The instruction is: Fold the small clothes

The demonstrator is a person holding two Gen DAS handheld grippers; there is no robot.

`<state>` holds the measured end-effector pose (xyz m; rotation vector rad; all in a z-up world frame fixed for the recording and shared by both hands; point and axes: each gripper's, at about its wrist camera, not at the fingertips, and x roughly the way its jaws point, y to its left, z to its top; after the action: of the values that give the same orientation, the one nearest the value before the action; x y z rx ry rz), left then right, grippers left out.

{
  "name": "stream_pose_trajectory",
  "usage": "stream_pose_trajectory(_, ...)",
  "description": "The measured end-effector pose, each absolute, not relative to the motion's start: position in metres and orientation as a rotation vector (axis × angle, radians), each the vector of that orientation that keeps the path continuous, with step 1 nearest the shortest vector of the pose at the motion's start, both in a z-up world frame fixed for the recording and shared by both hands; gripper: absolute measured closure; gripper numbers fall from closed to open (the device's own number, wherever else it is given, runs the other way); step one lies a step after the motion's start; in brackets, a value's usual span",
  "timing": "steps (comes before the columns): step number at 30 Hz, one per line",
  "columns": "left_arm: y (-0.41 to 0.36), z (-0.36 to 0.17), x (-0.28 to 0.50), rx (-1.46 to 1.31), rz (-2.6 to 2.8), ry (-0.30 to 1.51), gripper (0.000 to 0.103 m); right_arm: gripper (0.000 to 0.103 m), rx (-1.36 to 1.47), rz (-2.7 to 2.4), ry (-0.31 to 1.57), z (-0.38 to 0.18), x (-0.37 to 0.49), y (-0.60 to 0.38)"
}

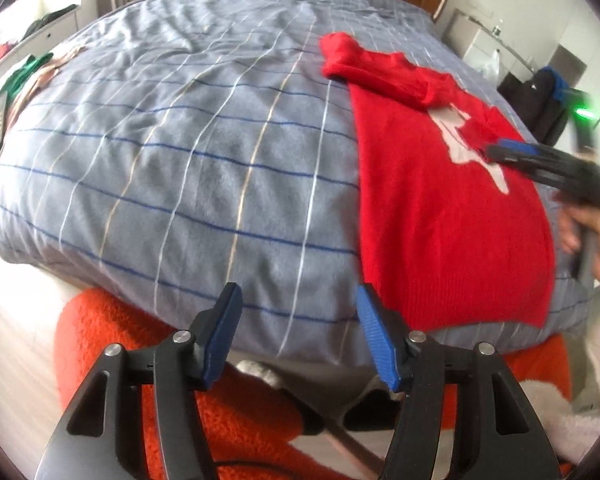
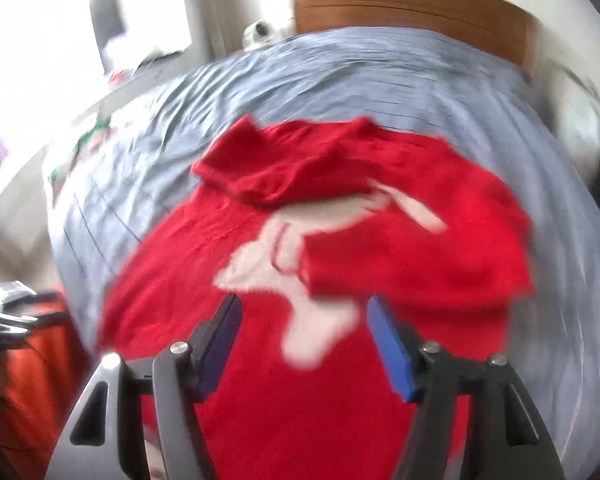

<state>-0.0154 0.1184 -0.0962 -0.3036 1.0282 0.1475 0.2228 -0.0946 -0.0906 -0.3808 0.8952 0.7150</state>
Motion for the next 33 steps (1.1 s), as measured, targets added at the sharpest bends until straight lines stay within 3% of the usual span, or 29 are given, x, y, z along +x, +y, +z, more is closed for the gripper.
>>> stream_pose_trajectory(2,0.122,-0.098,-0.02,-0.306,0.16,1.034,0.041,0.046,-0.435,0.692,0.922,-0.113,0.237,-0.083)
stream_pose_trajectory(4,0.127,-0.099,-0.024,-0.312,0.176,1.038,0.041,0.083,-0.381,0.643,0.983,-0.132,0.257,-0.092)
stream_pose_trajectory(5,0.13,-0.099,-0.027,-0.319,0.182,1.037,0.041,0.093,-0.33,0.629,0.981,-0.127,0.261,-0.101)
stream_pose_trajectory(6,0.135,-0.1,-0.028,-0.329,0.191,1.036,0.041,0.096,-0.241,0.585,0.963,-0.115,0.263,-0.123)
stream_pose_trajectory(13,0.139,-0.11,-0.017,-0.372,0.193,1.042,0.041,0.096,0.016,0.256,0.822,-0.038,0.263,-0.306)
stream_pose_trajectory(19,0.114,-0.109,-0.005,-0.311,0.139,1.052,0.041,0.096,0.198,-0.036,0.836,-0.032,0.262,-0.45)
stream_pose_trajectory(25,0.112,-0.1,-0.009,-0.283,0.148,1.041,0.041,0.096,0.37,-0.153,0.875,-0.077,0.262,-0.503)
stream_pose_trajectory(33,0.127,-0.104,-0.013,-0.328,0.19,1.055,0.041,0.096,0.42,-0.267,0.793,-0.075,0.227,-0.534)
